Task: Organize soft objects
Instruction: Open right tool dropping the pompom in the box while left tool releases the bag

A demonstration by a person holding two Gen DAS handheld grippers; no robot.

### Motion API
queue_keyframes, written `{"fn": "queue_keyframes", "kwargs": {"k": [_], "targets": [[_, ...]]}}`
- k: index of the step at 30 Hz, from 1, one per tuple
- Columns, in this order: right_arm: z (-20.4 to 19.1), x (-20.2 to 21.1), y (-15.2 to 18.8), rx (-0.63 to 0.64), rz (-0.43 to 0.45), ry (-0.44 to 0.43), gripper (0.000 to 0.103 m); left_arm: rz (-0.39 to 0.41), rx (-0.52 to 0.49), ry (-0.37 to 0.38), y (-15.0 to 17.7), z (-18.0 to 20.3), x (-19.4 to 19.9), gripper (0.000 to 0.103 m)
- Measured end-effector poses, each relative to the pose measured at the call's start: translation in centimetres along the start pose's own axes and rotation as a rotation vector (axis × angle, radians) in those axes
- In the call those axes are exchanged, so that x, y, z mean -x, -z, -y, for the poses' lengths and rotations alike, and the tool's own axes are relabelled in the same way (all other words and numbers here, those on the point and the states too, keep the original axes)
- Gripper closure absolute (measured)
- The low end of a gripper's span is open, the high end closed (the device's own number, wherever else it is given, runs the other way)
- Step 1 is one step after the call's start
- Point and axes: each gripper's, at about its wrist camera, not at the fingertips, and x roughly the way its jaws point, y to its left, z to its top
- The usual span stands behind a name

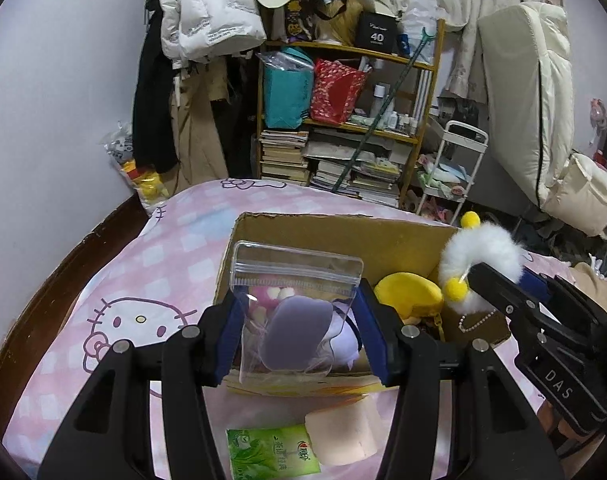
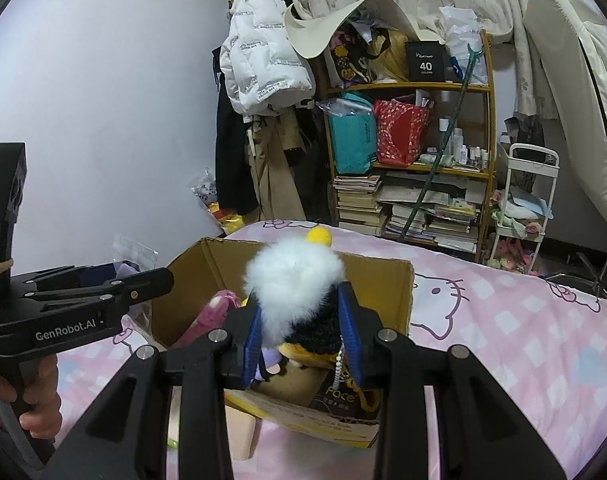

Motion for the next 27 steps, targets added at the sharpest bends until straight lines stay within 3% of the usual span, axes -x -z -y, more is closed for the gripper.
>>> {"fn": "queue_keyframes", "kwargs": {"k": [8,11,13,17,20,24,27], "targets": [[-0.1,-0.5,0.4,0.001,-0.02,0.014,0.066,-0.016,-0.013,-0.012,0.3,0.3,-0.5,0.048],[-0.1,-0.6,0.5,0.0,-0.029,0.014,0.066,-0.023,-0.006,-0.013,0.2,0.2,-0.4,0.042],[0.0,-0.7,0.5,-0.005,-0.033,0.012,0.065,-0.012,-0.002,-0.013,0.1,0.1,-0.2,0.033],[0.2,-1.0,0.7,-0.015,-0.051,0.014,0.065,-0.004,0.002,-0.021,0.0,-0.1,0.1,0.028],[0.4,-1.1,0.8,-0.036,-0.059,0.003,0.054,-0.001,-0.001,-0.046,0.1,-0.2,0.3,0.026],[0.7,-1.2,0.9,-0.049,-0.066,0.007,0.052,0.015,-0.014,-0.062,-0.1,-0.4,0.9,0.023],[0.7,-1.0,0.8,-0.045,-0.065,0.015,0.041,0.01,-0.015,-0.073,-0.1,-0.6,1.0,0.023]]}}
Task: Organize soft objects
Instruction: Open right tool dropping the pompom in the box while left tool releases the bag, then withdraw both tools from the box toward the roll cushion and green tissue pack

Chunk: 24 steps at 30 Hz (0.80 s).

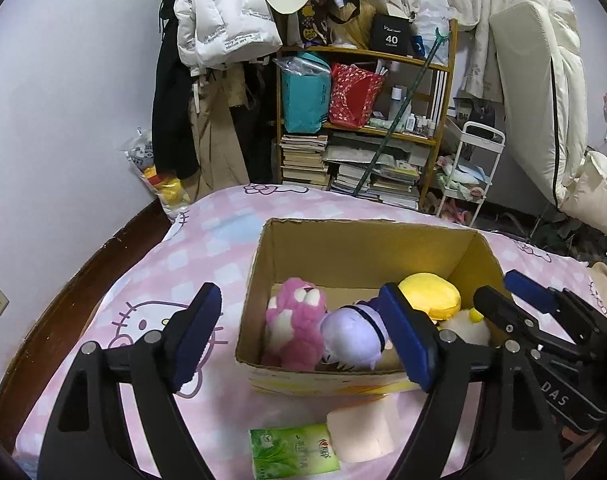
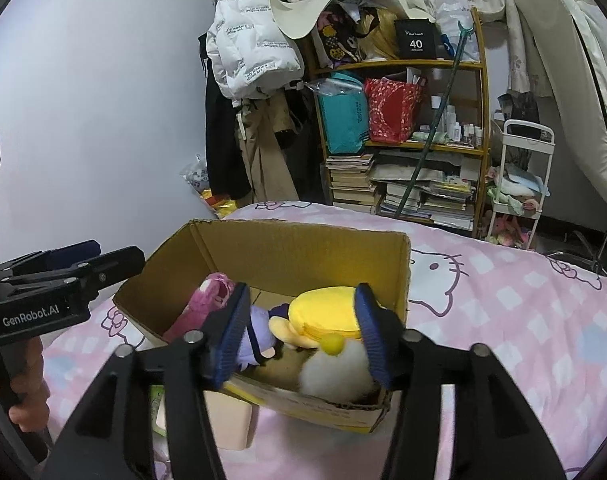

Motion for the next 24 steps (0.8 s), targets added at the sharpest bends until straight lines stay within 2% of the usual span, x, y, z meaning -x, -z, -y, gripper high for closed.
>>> {"fn": "queue_keyframes", "kwargs": {"k": [4,8,11,14,24], "targets": [[-0.2,0.3,0.0,-0.004,0.005,-0.004,0.039,-0.015,0.007,-0.007,0.1,-0.5,-0.2,0.023],[-0.2,0.5,0.0,-0.008,-0.001,-0.008,0.024,-0.03,0.015,-0.012,0.2,-0.8,-0.3,0.023],[-0.4,0.8,0.0,-0.001,-0.002,0.0,0.022,-0.041,0.018,-0.012,0.4,-1.0,-0.3,0.021],[-0.6,1.2,0.1,0.002,-0.006,0.003,0.014,-0.049,0.009,-0.024,0.7,-1.0,0.0,0.017],[-1.7,2.6,1.1,0.013,-0.022,-0.011,0.014,-0.11,-0.05,-0.051,2.5,-0.7,1.6,0.016]]}}
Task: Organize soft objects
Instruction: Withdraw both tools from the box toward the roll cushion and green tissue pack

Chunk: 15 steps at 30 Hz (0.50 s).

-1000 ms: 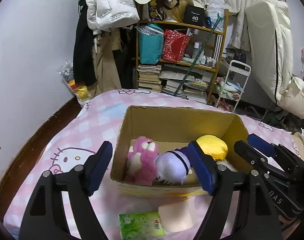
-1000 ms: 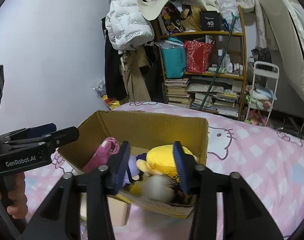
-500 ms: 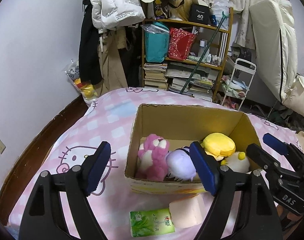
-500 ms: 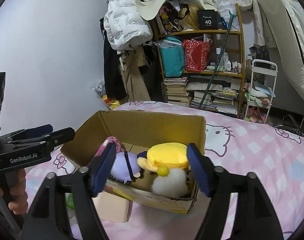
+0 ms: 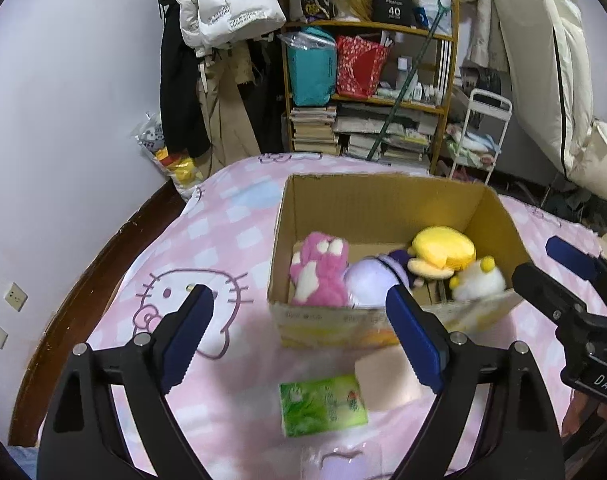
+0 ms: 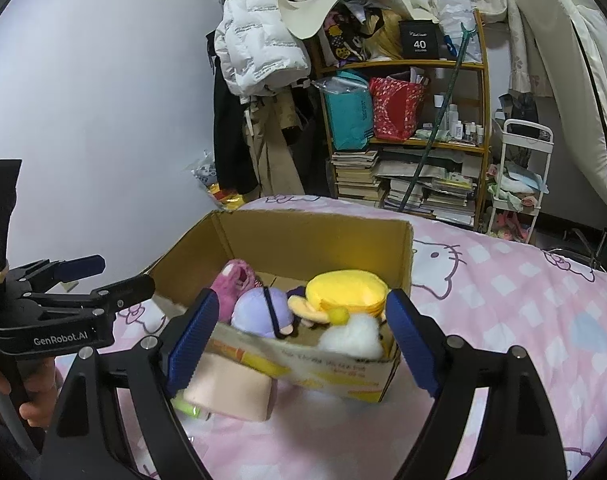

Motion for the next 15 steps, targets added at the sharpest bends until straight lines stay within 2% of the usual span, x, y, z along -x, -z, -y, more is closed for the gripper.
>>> {"fn": "queue_keyframes", "kwargs": {"k": [15], "targets": [[-2.3,1.2,2.8,0.031,-0.095,-0.038,0.014,-0.203,-0.001,-0.011,3.7,-1.0,0.7,0.015]]}}
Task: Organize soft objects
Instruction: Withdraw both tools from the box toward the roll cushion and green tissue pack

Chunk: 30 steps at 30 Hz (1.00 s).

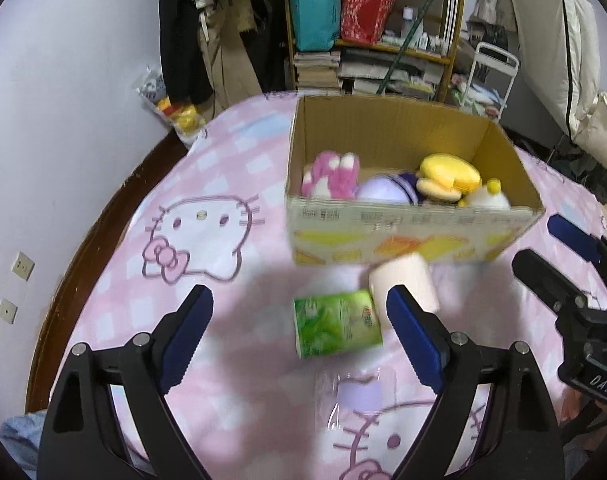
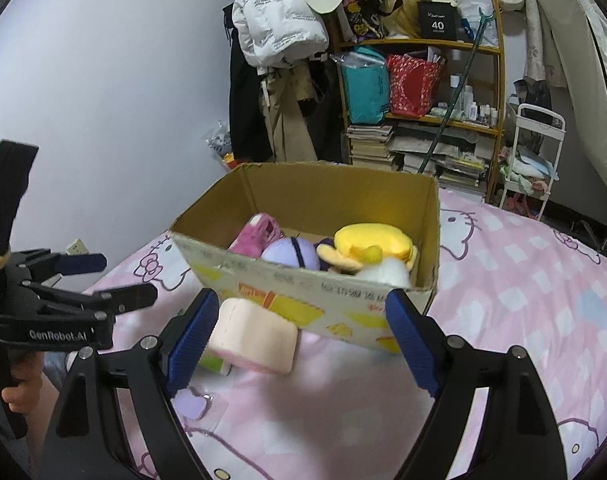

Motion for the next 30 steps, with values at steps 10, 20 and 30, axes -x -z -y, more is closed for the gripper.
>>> {"fn": "queue_keyframes", "kwargs": {"k": [10,20,30], "targets": [[-0.2,-1.1,0.4,-0.016,-0.042,-0.038,0.014,-0.089,-0.018,-0.015,1.2,0.7,-2.0,0.015],[-0.2,-3.4,1.1,-0.082,-0.121,-0.096,0.014,-0.125,-0.016,-0.026,1.1,0.8,-4.7,0.015],[-1.1,-5.0,1.0,-0.059,-0.161,-0.079,0.015,-0.121,-0.05,-0.029,1.2,1.9,-6.3,0.015]]}}
